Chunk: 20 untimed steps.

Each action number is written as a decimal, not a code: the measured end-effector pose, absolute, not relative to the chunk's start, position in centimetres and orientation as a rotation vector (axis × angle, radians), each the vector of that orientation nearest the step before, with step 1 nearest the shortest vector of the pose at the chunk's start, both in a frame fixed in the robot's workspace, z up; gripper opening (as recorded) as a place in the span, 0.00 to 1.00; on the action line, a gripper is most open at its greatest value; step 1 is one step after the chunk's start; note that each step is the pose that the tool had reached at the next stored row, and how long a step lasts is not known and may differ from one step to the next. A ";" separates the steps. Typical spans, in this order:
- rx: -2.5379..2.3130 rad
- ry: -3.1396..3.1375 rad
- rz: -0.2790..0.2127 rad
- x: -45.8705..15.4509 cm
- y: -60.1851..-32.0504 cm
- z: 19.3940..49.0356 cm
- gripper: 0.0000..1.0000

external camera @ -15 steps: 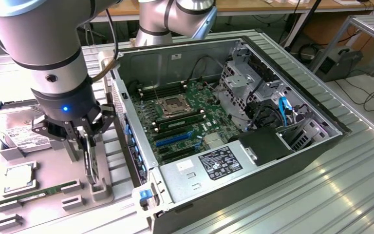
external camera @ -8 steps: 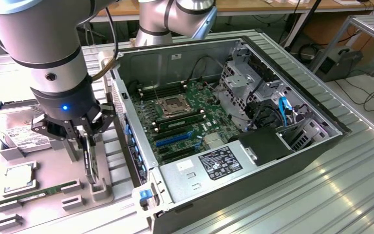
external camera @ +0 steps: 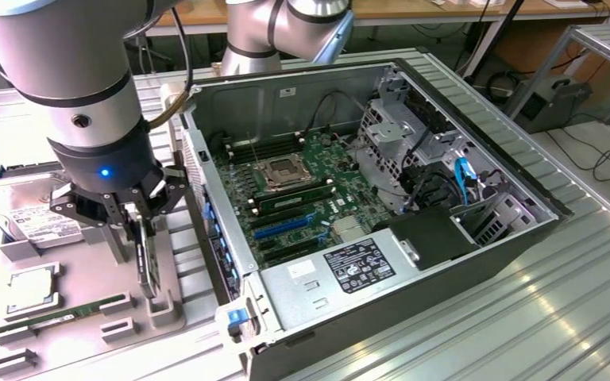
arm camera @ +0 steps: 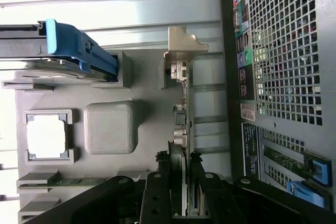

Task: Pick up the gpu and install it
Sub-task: 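Pick up the gpu and move the gpu toward the slot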

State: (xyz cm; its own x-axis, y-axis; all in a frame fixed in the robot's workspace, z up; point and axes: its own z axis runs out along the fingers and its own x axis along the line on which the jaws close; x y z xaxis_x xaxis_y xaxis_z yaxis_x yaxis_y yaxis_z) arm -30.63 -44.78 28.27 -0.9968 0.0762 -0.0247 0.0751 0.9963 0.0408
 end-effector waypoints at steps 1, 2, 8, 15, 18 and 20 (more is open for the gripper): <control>0.118 3.113 0.062 -30.6 -44.8 28.3 0.26; 0.118 3.112 0.062 -30.6 -44.8 28.3 0.26; 0.118 3.112 0.062 -30.6 -44.8 28.6 0.26; 0.118 3.113 0.062 -30.6 -44.8 28.9 0.26; 0.118 3.112 0.062 -30.6 -44.8 29.0 0.26; 0.118 3.113 0.062 -30.6 -44.8 29.1 0.26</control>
State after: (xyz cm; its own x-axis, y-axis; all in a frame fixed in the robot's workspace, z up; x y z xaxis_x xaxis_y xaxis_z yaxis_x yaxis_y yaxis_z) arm -30.63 -44.78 29.06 -0.9968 0.0762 -0.0247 0.0751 0.9963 0.0407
